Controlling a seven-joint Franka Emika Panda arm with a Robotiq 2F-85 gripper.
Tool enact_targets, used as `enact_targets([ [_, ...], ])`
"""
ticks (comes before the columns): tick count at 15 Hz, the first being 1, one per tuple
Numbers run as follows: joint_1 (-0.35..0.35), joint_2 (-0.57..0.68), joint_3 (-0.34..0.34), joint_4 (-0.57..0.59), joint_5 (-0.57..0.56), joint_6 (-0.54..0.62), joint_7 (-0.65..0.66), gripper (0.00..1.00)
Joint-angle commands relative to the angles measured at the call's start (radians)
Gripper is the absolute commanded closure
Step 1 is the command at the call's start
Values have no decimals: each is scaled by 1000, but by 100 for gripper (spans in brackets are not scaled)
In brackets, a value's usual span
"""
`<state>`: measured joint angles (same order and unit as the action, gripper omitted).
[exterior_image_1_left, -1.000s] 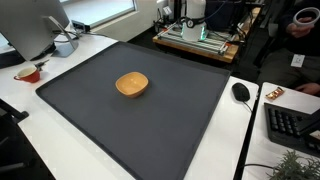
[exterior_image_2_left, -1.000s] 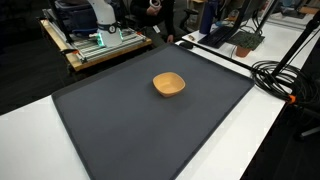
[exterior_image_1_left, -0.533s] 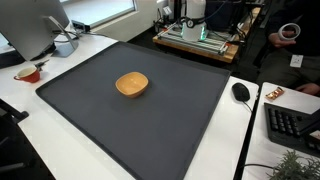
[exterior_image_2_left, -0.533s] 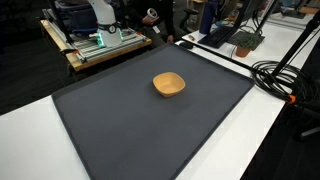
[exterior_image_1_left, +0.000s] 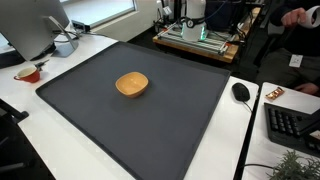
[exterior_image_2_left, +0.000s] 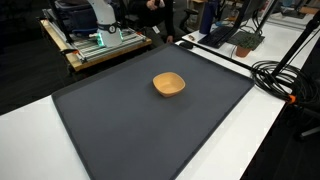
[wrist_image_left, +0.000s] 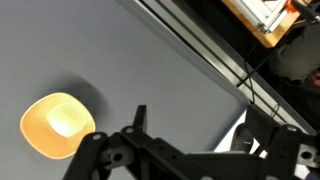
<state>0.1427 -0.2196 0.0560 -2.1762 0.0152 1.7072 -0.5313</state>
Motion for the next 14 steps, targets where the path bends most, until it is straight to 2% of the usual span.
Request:
enact_targets([
  [1,6,-47,10,-120,-71,246,-40,0],
  [5,-4,-71,-5,-289,-154,575,-97,0],
  [10,-48,-2,-40,-458,-332,962,-151,0],
  [11,-63,22,-47,-473,-350,989,-140,0],
  [12,-40,-1,-32,-433,-304,912,-119,0],
  [14,-47,13,-36,-448,-308,931,-119,0],
])
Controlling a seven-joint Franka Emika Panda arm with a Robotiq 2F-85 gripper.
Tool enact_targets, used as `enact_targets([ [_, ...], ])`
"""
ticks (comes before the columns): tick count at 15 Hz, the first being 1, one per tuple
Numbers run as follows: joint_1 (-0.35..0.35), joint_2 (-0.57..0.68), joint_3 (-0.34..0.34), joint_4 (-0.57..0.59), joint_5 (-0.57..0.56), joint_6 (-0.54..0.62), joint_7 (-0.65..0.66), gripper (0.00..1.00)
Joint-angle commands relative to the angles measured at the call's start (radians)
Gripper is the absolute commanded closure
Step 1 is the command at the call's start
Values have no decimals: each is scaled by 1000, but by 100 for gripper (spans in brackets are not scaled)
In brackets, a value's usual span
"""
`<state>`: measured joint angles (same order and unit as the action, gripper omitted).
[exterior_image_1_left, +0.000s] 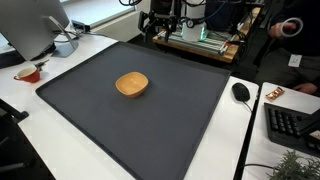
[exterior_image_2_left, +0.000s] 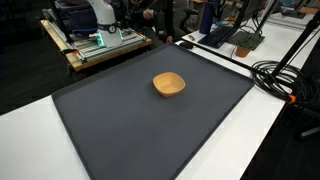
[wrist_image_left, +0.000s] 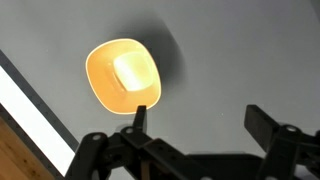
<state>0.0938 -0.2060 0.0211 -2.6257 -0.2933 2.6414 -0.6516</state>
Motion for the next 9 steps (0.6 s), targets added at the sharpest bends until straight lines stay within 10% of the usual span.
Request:
enact_targets([
  [1,4,-1,1,6,0,-3,1,0],
  [9,-99,210,-40,22,-234,271,-32,0],
])
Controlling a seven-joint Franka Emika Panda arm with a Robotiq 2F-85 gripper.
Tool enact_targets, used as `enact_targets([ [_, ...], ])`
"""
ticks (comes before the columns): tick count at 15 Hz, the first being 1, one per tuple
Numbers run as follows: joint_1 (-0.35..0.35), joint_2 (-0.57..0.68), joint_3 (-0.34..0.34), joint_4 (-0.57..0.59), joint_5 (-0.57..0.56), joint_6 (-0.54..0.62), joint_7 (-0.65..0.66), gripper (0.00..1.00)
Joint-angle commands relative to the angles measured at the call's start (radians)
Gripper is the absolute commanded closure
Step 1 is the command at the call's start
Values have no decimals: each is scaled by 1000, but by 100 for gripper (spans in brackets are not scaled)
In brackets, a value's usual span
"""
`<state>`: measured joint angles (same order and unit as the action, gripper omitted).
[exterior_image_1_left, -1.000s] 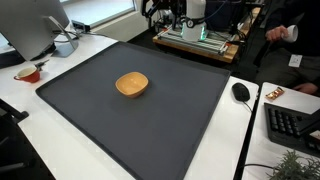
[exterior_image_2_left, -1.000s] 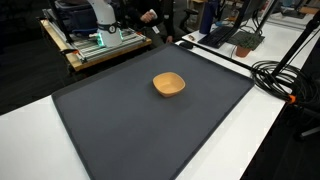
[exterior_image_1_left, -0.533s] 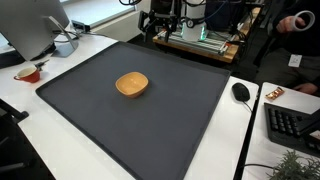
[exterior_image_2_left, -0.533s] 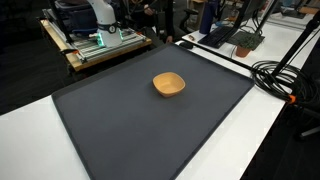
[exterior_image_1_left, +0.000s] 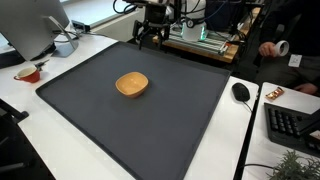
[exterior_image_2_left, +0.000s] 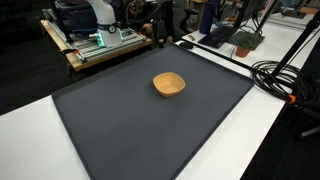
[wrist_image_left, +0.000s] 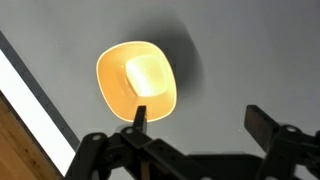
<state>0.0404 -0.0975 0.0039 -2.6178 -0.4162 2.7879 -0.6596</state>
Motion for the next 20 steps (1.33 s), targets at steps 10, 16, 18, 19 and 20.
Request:
enact_targets([
  [10,-67,249,-60,21,-220,281,-36,0],
  [16,50,322,-227,120,-502,355,150,0],
  [18,90,361,-271,153,-566,368,205,5],
  [19,111,380,-288,164,-589,374,225,9],
  [20,130,396,-300,171,-604,378,245,10],
])
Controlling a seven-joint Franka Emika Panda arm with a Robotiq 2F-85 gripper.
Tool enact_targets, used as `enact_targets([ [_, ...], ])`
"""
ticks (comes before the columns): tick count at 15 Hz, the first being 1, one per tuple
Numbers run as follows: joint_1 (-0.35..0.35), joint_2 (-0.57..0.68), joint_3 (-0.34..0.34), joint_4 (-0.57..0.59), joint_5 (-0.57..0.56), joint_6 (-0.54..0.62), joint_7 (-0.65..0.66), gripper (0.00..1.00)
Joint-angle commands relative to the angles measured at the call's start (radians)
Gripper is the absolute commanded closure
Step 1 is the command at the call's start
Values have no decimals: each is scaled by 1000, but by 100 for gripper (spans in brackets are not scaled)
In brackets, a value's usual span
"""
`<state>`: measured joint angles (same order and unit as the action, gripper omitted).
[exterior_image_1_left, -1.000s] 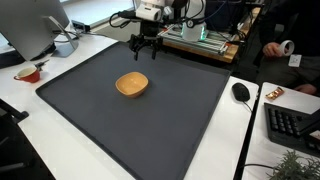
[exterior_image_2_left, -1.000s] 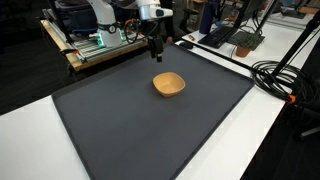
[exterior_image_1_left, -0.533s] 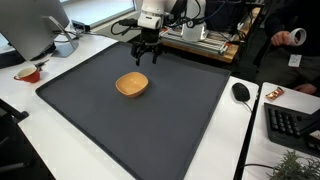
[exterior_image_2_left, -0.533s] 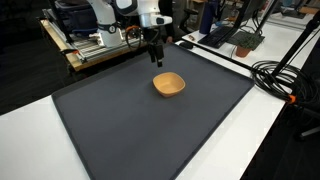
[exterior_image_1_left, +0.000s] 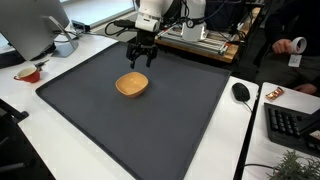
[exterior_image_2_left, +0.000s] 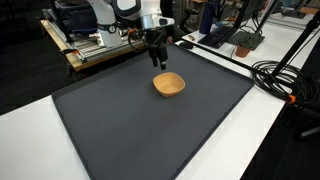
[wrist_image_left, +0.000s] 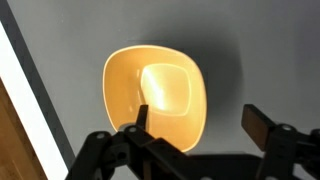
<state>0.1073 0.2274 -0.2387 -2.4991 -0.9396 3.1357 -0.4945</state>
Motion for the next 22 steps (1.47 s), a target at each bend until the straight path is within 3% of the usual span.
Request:
enact_targets([
  [1,86,88,-75,62,-99,32,98,11],
  [5,161,162,-131,96,-129,53,152,33],
  [7,197,191,-160,110,-127,65,168,55],
  [13,294,227,-262,116,-102,126,193,96],
  [18,321,223,-289,91,-94,125,185,99],
  [22,281,190,-243,49,-87,104,157,99],
])
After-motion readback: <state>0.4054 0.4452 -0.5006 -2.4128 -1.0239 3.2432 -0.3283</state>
